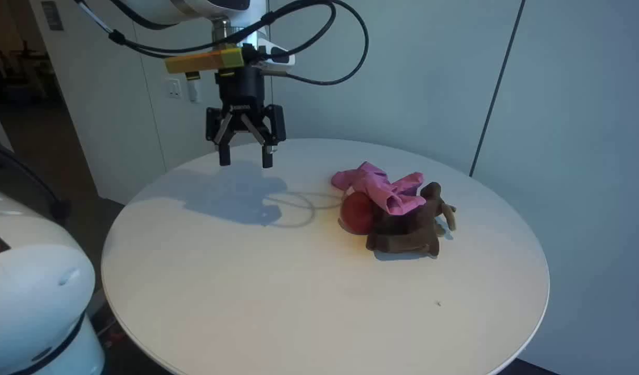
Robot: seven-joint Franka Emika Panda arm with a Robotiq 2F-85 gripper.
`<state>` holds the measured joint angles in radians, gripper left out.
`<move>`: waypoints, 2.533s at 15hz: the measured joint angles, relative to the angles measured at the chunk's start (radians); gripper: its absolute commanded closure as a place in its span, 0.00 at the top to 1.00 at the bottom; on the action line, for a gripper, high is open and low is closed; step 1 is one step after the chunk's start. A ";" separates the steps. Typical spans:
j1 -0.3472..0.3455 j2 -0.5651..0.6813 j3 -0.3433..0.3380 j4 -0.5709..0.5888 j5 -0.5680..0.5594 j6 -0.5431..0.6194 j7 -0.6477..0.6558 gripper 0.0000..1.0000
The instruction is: Move all the objects on the table to the far left of the table
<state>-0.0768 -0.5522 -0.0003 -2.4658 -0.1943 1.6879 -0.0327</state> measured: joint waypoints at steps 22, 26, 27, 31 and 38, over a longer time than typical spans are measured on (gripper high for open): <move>0.001 -0.001 -0.008 0.018 0.000 0.059 0.002 1.00; -0.016 0.043 -0.042 0.075 -0.036 0.301 0.029 1.00; -0.028 0.074 -0.053 0.087 -0.053 0.385 0.040 1.00; -0.111 0.251 -0.071 0.100 -0.168 0.715 0.156 1.00; -0.212 0.519 -0.106 0.109 -0.603 0.875 0.492 0.72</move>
<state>-0.2889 -0.0335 -0.1066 -2.3571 -0.7974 2.5626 0.4598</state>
